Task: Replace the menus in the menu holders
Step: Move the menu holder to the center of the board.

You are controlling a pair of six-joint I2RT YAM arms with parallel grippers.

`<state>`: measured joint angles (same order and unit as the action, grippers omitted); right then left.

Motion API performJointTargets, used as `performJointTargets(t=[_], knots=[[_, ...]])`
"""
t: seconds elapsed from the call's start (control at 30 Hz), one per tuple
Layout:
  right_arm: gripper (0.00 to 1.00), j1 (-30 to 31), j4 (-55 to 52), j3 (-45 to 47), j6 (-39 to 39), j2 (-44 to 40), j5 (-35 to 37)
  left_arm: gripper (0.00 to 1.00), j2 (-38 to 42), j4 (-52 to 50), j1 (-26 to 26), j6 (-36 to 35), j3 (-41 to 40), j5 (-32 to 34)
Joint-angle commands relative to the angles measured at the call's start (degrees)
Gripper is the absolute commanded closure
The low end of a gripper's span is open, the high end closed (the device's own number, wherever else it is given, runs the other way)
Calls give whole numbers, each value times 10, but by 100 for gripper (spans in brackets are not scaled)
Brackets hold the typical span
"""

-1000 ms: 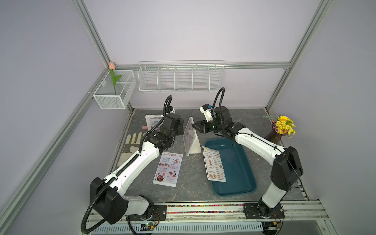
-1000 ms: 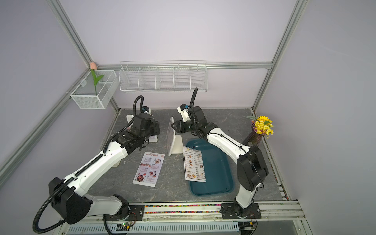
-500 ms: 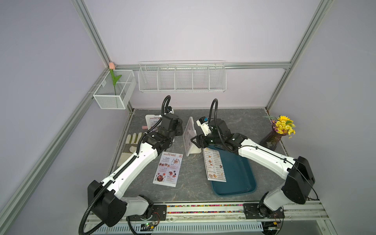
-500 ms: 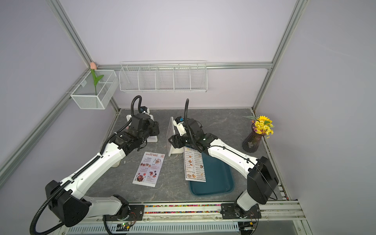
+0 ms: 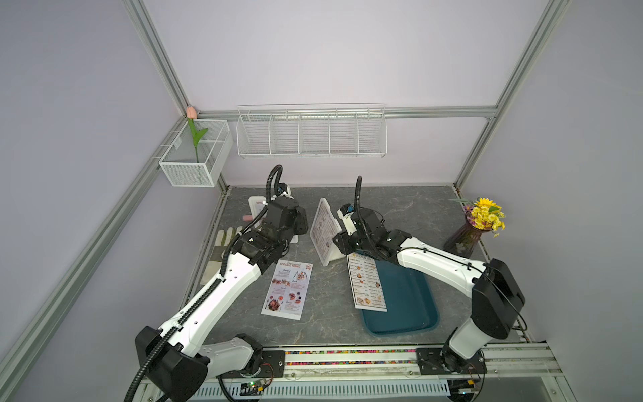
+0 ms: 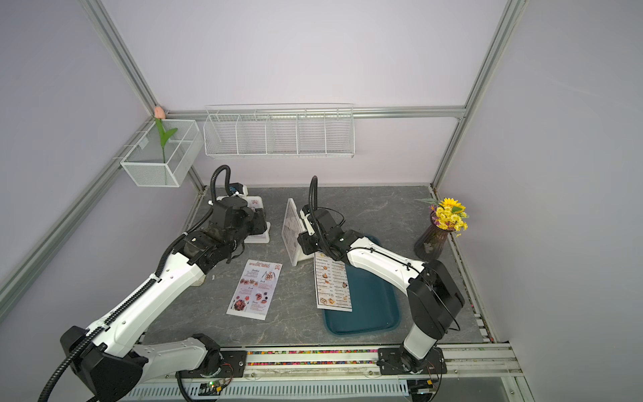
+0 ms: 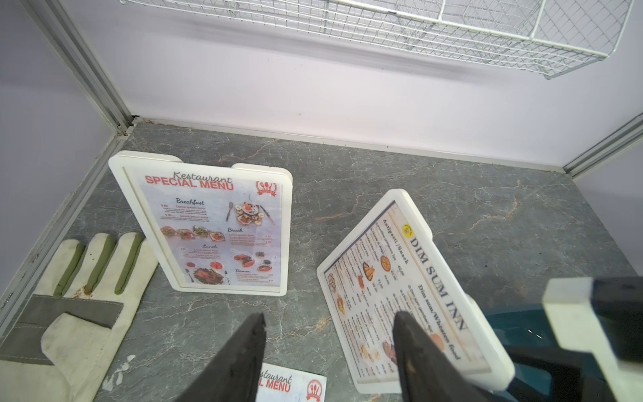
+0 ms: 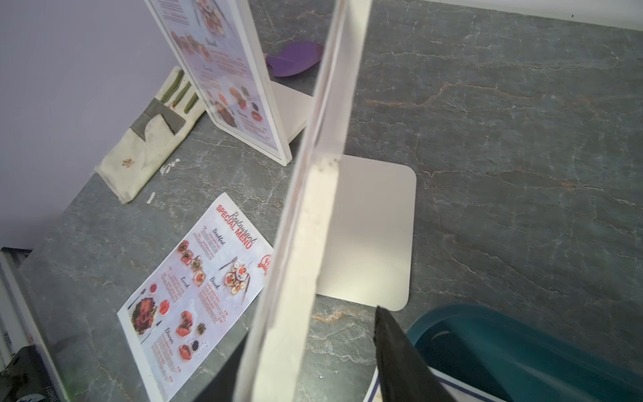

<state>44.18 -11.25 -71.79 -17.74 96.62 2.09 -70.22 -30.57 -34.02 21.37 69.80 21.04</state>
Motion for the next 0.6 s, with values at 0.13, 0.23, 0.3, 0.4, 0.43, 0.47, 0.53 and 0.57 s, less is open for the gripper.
performJointTargets(t=[0.13, 0.23, 0.3, 0.4, 0.43, 0.47, 0.53, 0.57], knots=[[40, -48, 41, -32, 39, 46, -3, 40, 2, -11, 3, 11, -4, 9], [35, -67, 49, -34, 52, 53, -18, 40, 3, -12, 3, 12, -5, 8], [34, -74, 59, -28, 61, 51, -28, 40, 5, -13, 2, 12, -8, 7], [34, -83, 91, -13, 71, 49, -69, 40, 8, -13, 2, 13, -11, 8], [34, -86, 106, -5, 73, 50, -88, 40, 8, -13, 3, 13, -12, 8], [34, -89, 125, 2, 76, 51, -110, 40, 10, -14, 2, 14, -13, 7], [34, -98, 157, 11, 78, 59, -147, 40, 10, -15, 3, 13, -13, 7], [36, -104, 168, 10, 75, 65, -164, 40, 10, -17, 2, 13, -12, 7]])
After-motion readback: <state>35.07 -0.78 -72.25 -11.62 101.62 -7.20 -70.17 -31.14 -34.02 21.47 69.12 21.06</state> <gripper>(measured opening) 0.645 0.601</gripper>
